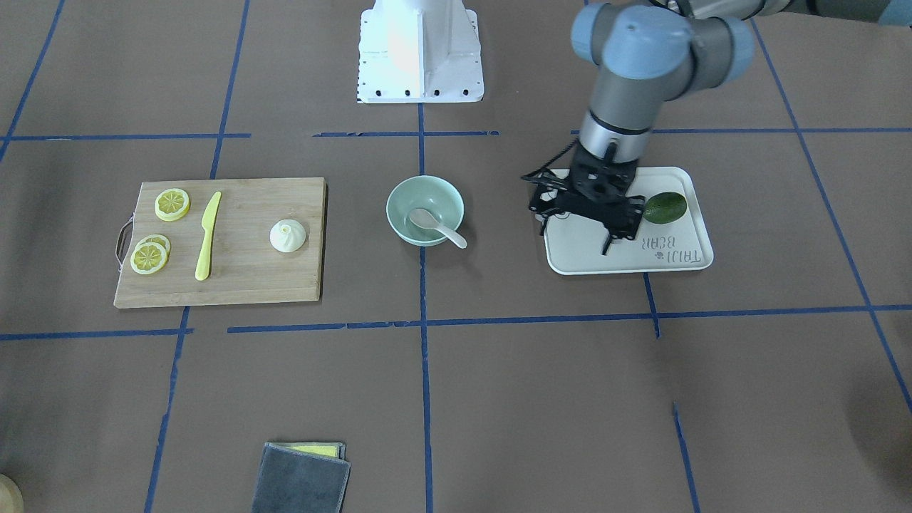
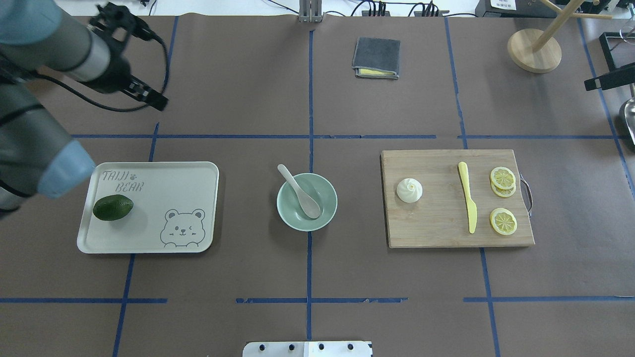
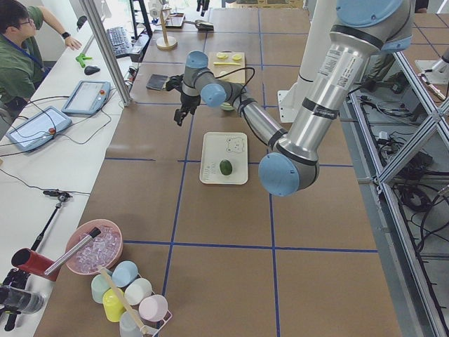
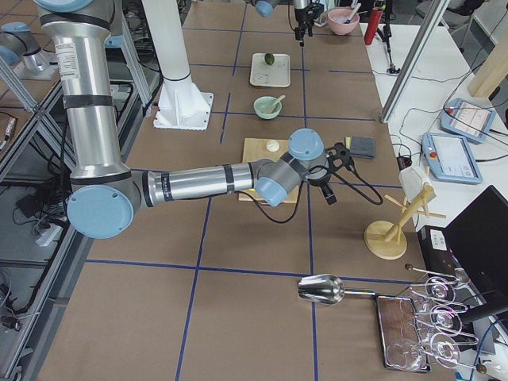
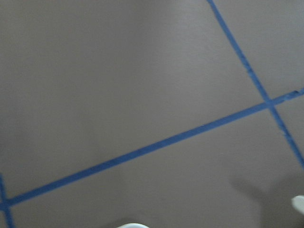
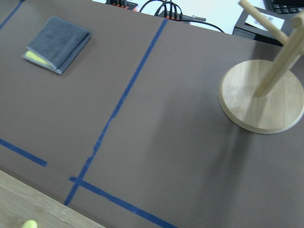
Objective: Put spoon and bun in bowl
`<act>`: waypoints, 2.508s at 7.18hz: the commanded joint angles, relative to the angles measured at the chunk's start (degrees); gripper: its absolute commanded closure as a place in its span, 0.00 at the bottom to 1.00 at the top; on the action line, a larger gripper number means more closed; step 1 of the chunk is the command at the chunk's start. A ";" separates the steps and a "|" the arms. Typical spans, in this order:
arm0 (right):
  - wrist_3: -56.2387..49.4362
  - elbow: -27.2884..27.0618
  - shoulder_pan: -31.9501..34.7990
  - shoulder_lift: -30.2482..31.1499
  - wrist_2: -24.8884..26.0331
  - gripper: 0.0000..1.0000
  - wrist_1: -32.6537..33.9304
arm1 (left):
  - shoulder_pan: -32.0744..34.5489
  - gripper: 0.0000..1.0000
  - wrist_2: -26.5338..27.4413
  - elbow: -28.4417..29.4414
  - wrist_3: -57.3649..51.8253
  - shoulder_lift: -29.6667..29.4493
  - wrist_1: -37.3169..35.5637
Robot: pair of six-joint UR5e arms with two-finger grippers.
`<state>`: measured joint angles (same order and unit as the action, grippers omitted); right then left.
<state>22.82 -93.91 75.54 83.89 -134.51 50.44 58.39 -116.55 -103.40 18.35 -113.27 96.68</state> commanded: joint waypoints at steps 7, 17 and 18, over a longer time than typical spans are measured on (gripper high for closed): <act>19.16 -17.71 -29.17 -13.06 23.81 0.00 33.05 | 33.89 0.00 -18.52 13.11 -39.10 22.73 -8.27; 28.94 -12.61 -46.88 -12.70 38.36 0.20 32.00 | 33.80 0.00 -19.42 13.31 -39.36 22.48 -7.73; 28.94 -12.27 -47.32 -12.79 38.36 0.20 32.00 | 33.80 0.00 -19.51 13.31 -39.36 22.48 -7.73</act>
<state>51.60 -106.48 28.94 71.23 -96.25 82.44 92.24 -135.99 -90.09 -21.00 -90.80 88.94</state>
